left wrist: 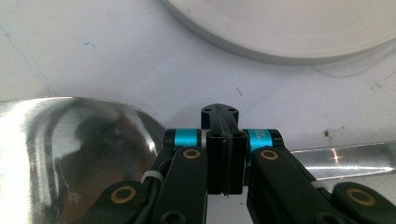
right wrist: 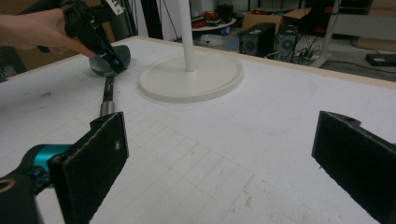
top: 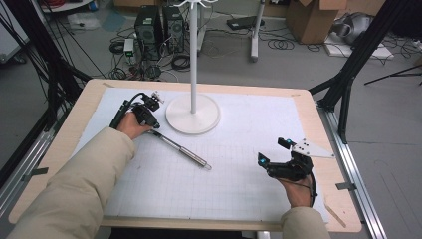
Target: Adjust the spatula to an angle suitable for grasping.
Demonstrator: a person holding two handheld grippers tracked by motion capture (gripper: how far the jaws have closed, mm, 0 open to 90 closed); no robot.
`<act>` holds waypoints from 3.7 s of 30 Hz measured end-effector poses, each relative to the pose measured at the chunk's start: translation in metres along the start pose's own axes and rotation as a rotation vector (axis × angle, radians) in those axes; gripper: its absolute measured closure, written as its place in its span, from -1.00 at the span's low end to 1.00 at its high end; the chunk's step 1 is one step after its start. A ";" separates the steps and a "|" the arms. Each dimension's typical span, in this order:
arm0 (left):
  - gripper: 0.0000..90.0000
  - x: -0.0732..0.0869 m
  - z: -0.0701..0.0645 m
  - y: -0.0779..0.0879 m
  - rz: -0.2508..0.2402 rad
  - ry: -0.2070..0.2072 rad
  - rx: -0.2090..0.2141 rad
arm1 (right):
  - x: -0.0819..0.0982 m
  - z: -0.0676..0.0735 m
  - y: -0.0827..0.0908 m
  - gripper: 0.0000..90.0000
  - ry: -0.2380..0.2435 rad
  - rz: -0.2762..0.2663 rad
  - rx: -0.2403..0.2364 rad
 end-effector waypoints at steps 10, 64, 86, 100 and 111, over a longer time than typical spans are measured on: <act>0.99 0.002 -0.001 -0.006 0.034 0.007 -0.009 | 0.000 0.000 0.000 -0.94 0.000 0.001 -0.003; 0.99 0.045 -0.012 0.015 0.148 -0.032 0.059 | -0.002 0.004 0.001 -0.94 0.003 -0.009 -0.009; 0.99 0.068 -0.024 0.026 0.173 -0.108 0.065 | -0.002 0.006 0.000 -0.94 0.008 -0.008 -0.010; 0.99 0.081 -0.036 0.032 0.181 -0.199 0.084 | -0.003 0.007 -0.001 -0.94 0.013 -0.008 -0.011; 0.99 0.089 -0.043 0.036 0.195 -0.288 0.113 | -0.003 0.008 -0.002 -0.94 0.019 -0.006 -0.010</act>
Point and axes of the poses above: each handheld gripper's, and its own axes: y roughly backward along the jaws, x roughly out of its underside, z roughly to its left, the point moved 6 cm from there along -y, roughly forward along the jaws, and after that the axes turned 2 degrees about -y, right-handed, at the moved point
